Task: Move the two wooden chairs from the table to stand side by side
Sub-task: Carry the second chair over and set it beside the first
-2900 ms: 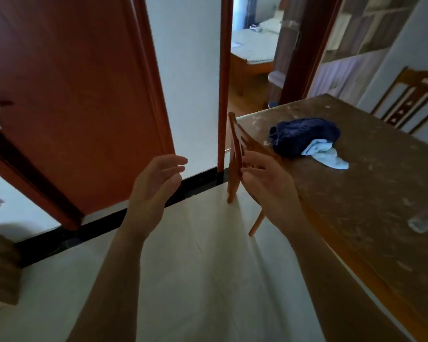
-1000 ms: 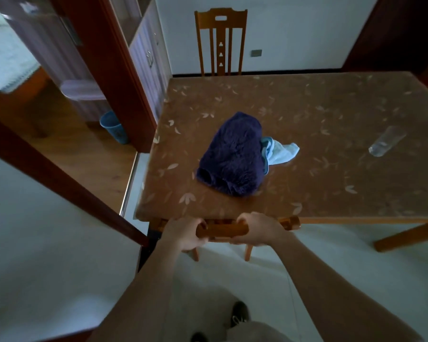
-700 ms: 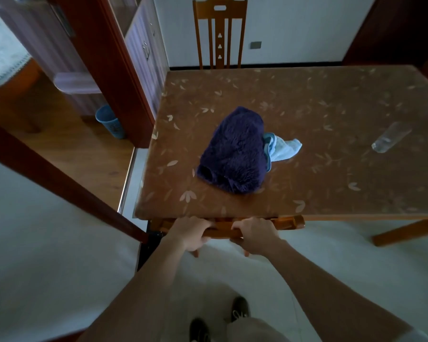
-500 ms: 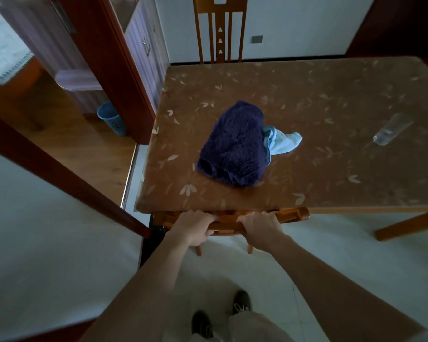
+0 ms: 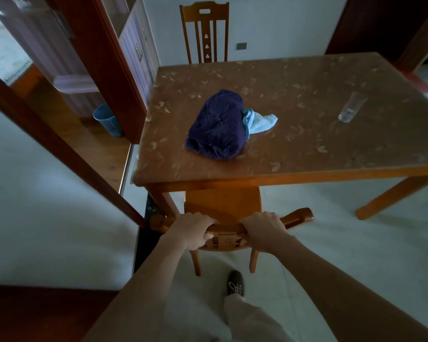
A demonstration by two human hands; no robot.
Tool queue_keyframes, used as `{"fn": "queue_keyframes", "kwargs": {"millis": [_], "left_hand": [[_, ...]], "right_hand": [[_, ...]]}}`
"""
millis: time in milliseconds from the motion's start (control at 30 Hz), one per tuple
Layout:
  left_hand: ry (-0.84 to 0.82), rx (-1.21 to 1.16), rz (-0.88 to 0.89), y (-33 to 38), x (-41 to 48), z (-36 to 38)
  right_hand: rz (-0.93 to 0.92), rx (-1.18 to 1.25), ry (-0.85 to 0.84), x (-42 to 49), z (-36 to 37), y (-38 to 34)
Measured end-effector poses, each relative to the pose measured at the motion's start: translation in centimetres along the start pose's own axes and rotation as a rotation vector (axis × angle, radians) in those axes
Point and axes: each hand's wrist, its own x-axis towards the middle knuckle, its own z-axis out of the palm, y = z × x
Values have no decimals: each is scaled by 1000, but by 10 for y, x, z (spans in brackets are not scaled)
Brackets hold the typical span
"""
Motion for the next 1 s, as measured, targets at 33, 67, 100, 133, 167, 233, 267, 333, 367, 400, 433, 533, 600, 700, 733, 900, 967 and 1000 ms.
{"fn": "queue_keyframes", "kwargs": {"millis": [33, 67, 100, 133, 167, 233, 267, 333, 367, 400, 433, 533, 600, 700, 733, 900, 967, 1000], "left_hand": [[6, 3, 11, 7, -12, 9], [11, 4, 16, 14, -25, 20], [18, 6, 21, 21, -37, 30], [26, 6, 28, 29, -48, 39], [31, 3, 35, 36, -60, 47], [40, -17, 48, 54, -81, 64], [42, -22, 48, 63, -90, 72], [32, -14, 51, 83, -109, 84], [27, -13, 43, 93, -117, 90], [25, -16, 32, 102, -124, 96], [22, -18, 18, 112, -132, 102], [1, -35, -12, 146, -157, 120], [-13, -62, -24, 166, -171, 131], [-35, -61, -34, 194, -188, 148], [-40, -64, -35, 199, -193, 151], [-88, -107, -44, 219, -209, 175], [-102, -112, -59, 222, -213, 180], [-113, -121, -70, 223, -214, 182]], "right_hand": [[4, 0, -6, -15, 8, -6], [5, -3, -10, -30, 17, -13], [9, -8, -9, -45, 25, -19], [14, -15, -9, -60, 33, -24], [17, -23, -15, -75, 40, -28], [17, -37, -20, -105, 52, -36], [20, -42, -11, -118, 58, -37], [20, -54, -16, -145, 70, -40], [18, -60, -20, -158, 74, -41], [13, -65, -16, -168, 80, -41], [6, -68, -10, -180, 87, -41], [-13, -52, -2, -215, 106, -36], [-34, -44, -4, -236, 118, -33], [-55, -53, 8, -266, 136, -27], [-63, -53, 10, -274, 139, -26], [-63, 4, -25, -304, 160, -28], [-61, 6, -17, -310, 167, -29], [-62, 4, -8, -312, 170, -30]]}}
